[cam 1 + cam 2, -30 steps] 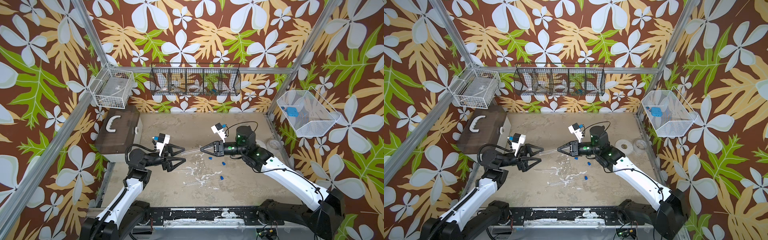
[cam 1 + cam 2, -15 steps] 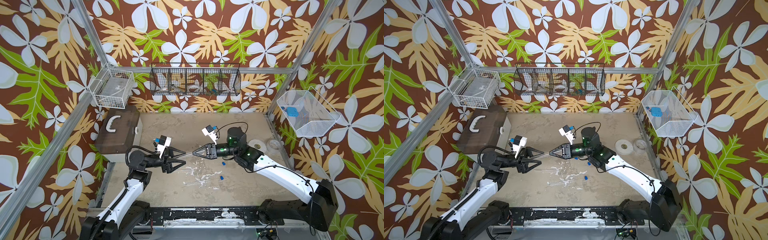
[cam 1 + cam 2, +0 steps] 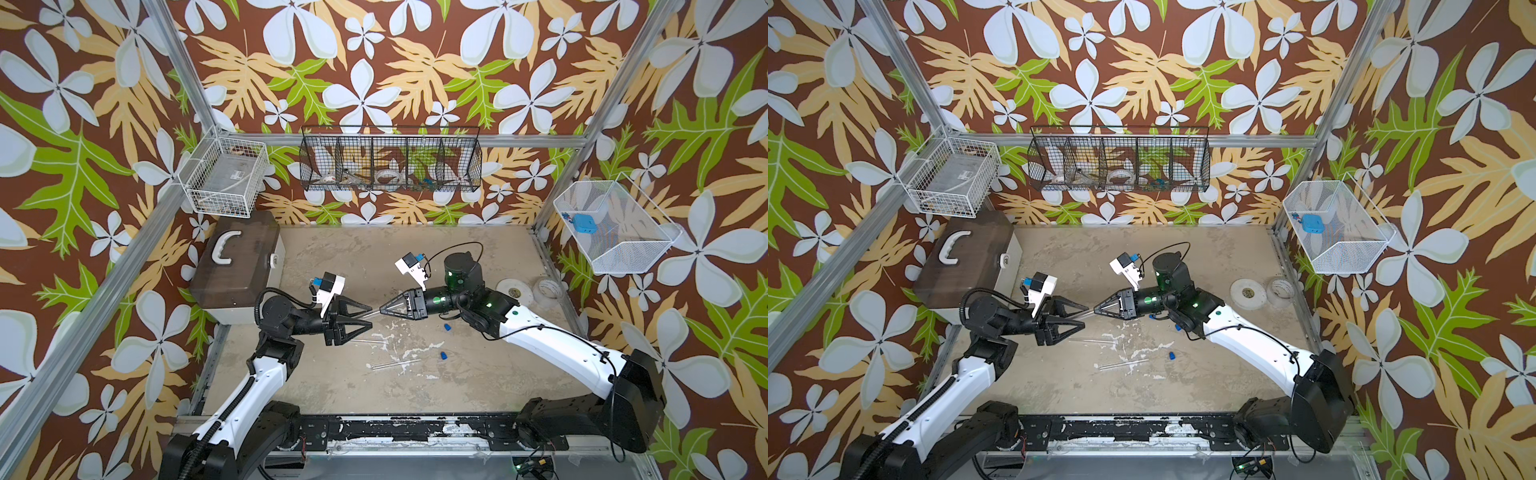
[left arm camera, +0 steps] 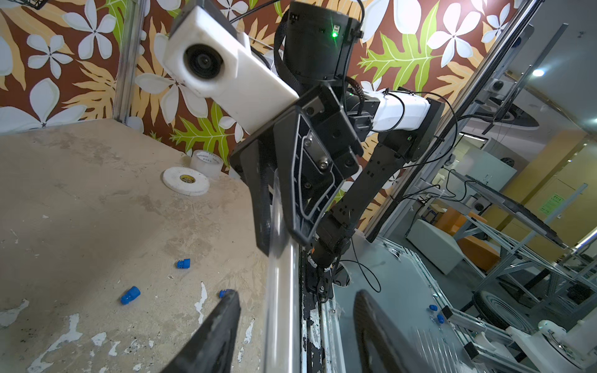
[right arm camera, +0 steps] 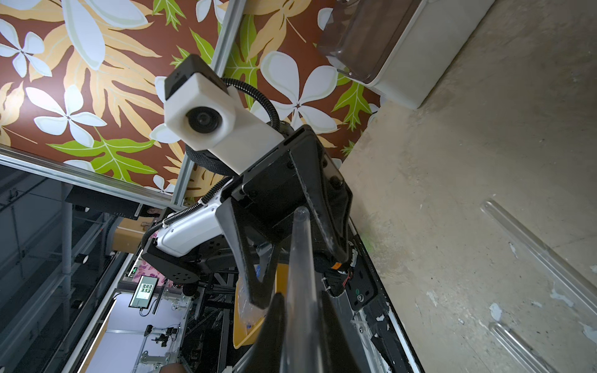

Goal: Insert stoppers into test tubes
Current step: Pick up the test tube at the center of the board.

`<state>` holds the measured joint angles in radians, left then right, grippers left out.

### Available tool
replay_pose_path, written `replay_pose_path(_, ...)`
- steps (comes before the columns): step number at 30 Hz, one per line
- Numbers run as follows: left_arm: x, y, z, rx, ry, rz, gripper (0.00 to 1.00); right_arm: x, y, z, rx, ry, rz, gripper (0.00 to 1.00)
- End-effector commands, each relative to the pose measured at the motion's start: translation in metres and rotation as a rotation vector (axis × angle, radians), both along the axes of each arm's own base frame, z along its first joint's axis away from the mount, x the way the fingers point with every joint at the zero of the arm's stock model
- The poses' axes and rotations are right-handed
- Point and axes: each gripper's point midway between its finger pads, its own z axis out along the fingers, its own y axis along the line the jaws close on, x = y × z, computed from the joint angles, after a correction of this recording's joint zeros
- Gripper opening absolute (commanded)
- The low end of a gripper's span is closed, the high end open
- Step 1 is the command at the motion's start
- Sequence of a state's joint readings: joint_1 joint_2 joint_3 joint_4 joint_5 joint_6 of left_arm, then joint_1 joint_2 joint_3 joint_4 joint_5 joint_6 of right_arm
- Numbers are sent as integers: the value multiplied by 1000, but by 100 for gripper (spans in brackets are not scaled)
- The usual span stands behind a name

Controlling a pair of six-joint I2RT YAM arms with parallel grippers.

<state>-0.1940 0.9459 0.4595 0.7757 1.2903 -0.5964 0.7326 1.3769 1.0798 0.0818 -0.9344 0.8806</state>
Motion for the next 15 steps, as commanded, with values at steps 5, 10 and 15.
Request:
replay_pose_path(5, -1, -1, -3, 8, -25, -5, 56, -2, 5, 3, 11, -32, 22, 15)
replay_pose_path(10, -2, -1, -2, 9, -23, -8, 46, -4, 12, -2, 6, -22, 31, 15)
replay_pose_path(15, -3, -1, -3, 10, -20, -11, 37, -3, 16, 0, 10, -24, 35, 15)
